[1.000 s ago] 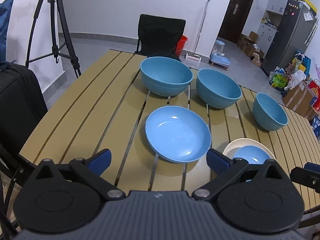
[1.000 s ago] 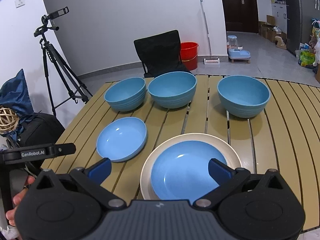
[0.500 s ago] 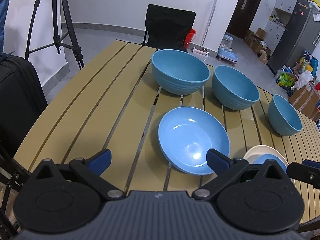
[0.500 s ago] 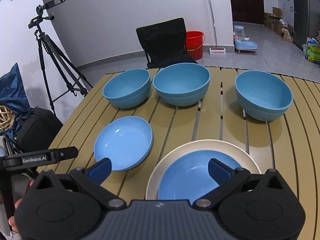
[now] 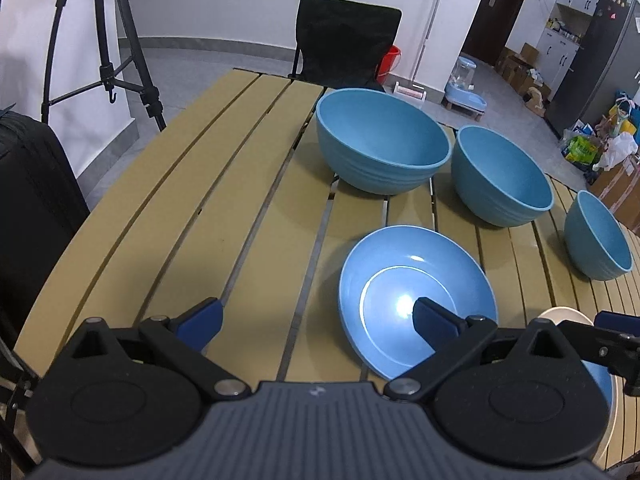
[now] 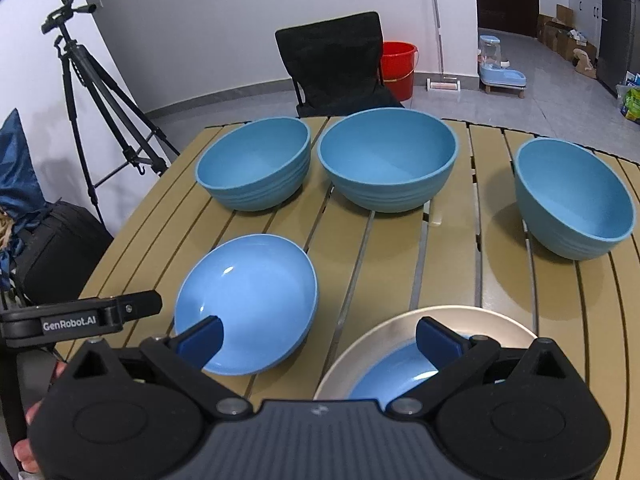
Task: Organize plates and bowls
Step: 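Withdraw both grippers and move them to the other light-blue plate, then close both grippers on the rim of the light-blue plate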
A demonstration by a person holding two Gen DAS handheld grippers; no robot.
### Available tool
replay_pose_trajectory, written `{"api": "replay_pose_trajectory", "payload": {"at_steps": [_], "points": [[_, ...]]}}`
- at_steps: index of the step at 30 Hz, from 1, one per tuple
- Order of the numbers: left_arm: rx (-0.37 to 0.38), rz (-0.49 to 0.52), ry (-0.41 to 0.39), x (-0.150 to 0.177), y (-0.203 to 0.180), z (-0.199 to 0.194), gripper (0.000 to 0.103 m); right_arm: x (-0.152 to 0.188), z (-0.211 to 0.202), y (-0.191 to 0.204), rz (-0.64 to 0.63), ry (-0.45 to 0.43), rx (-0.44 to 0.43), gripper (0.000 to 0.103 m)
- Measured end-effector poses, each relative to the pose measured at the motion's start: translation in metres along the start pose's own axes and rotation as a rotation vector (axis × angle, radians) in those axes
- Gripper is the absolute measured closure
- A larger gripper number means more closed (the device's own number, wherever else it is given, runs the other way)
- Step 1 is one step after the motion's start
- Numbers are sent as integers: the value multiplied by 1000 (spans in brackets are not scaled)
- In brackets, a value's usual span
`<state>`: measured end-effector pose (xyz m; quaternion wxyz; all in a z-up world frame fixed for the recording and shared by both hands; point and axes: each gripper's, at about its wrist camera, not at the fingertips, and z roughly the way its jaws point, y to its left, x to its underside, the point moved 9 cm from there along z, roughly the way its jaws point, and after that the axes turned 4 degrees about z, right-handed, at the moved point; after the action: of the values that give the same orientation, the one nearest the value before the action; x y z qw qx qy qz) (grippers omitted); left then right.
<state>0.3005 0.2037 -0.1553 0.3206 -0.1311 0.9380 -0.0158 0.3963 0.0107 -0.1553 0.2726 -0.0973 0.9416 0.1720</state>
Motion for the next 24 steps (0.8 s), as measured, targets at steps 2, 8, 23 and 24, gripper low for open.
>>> {"api": "replay_pose_trajectory", "payload": {"at_steps": [2, 8, 23, 24], "points": [[0, 2, 7, -1, 1, 6, 0, -1, 9, 2, -2, 13, 5, 0], [3, 0, 18, -6, 1, 20, 1, -3, 31, 4, -12, 52, 26, 6], [29, -27, 69, -7, 1, 45, 41, -7, 69, 4, 20, 144, 12, 42], [32, -27, 75, -6, 1, 46, 43, -6, 71, 3, 23, 152, 10, 44]]}}
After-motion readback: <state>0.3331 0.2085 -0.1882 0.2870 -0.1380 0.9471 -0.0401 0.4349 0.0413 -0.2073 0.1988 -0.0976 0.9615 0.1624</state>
